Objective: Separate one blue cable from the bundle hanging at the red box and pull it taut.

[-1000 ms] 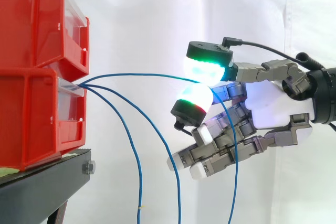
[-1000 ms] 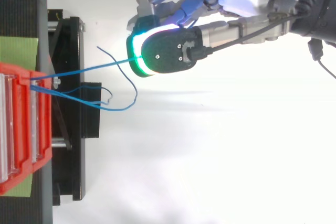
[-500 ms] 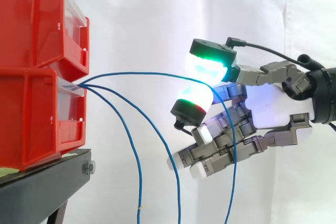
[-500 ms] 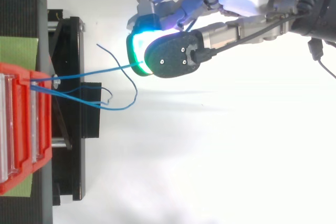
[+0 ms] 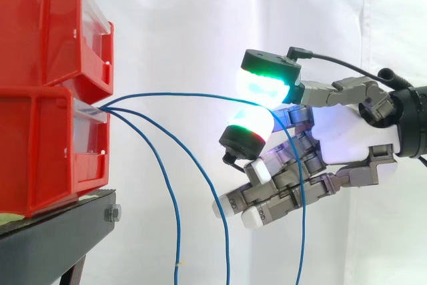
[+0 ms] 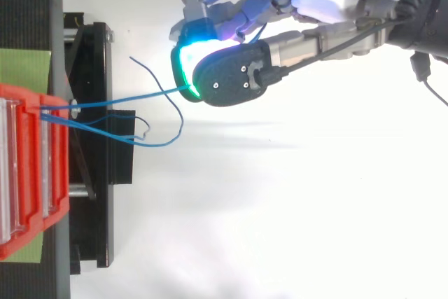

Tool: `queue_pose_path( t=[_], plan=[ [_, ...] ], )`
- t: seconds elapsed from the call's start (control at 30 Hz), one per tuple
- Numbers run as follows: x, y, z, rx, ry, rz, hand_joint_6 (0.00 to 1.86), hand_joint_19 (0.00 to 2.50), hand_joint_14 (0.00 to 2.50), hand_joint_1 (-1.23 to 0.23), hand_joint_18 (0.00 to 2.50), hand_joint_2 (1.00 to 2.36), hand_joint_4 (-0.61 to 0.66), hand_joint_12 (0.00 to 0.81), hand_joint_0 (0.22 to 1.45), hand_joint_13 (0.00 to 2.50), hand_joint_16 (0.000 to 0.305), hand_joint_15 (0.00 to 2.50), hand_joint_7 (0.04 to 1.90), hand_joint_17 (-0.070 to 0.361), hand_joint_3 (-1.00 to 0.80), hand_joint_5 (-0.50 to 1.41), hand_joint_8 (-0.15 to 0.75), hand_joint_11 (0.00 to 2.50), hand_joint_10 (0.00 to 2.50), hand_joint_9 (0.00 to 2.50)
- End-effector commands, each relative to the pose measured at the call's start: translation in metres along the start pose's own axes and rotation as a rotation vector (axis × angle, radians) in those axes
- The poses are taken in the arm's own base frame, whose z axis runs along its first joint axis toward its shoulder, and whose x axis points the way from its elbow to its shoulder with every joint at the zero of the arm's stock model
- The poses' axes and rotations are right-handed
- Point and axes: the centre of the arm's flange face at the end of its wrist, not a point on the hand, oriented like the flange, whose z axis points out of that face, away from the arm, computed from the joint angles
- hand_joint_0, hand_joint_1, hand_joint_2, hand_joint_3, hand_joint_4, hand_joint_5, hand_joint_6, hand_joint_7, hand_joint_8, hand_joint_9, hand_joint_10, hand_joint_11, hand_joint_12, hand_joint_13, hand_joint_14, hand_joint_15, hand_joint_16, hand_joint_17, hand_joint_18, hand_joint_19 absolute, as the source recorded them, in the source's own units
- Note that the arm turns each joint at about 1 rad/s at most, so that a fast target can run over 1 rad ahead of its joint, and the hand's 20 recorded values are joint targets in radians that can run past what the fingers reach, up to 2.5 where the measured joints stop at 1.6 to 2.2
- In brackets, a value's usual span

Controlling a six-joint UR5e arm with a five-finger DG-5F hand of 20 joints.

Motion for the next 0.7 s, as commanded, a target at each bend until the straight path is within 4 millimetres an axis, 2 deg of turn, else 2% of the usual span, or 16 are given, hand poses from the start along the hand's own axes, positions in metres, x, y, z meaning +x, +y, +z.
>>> queue_pose_path(
  t=[0.0,0.17,0.37,0.53,0.67],
  plan=[
    [0.0017,-0.0001,-0.0003,0.003,0.002,0.002,0.92,0.26,0.01,-0.73,0.31,1.02,0.11,0.309,0.63,0.37,0.038,0.22,1.48,0.086,-0.22,-0.20,0.270,0.88,0.02,0.88],
    [0.0038,-0.0007,-0.0013,0.012,-0.005,0.021,0.92,0.25,0.01,-0.72,0.32,1.02,0.10,0.315,0.63,0.39,0.039,0.23,1.48,0.087,-0.21,-0.20,0.284,0.90,0.02,0.90],
    [0.0046,-0.0025,-0.0033,0.031,-0.002,0.046,0.92,0.23,0.01,-0.71,0.35,1.02,0.10,0.308,0.63,0.46,0.036,0.28,1.46,0.082,-0.24,-0.20,0.277,1.14,0.02,0.97],
    [0.0048,-0.0029,-0.0038,0.035,0.001,0.061,0.93,0.27,0.02,-0.71,0.39,1.02,0.09,0.308,0.64,0.56,0.033,0.44,1.43,0.075,-0.25,-0.20,0.258,1.52,0.01,1.00],
    [0.0048,-0.0029,-0.0038,0.035,0.001,0.062,0.93,0.32,0.02,-0.71,0.43,1.02,0.09,0.307,0.65,0.62,0.033,0.58,1.43,0.075,-0.27,-0.20,0.257,1.58,0.01,0.97]
  ],
)
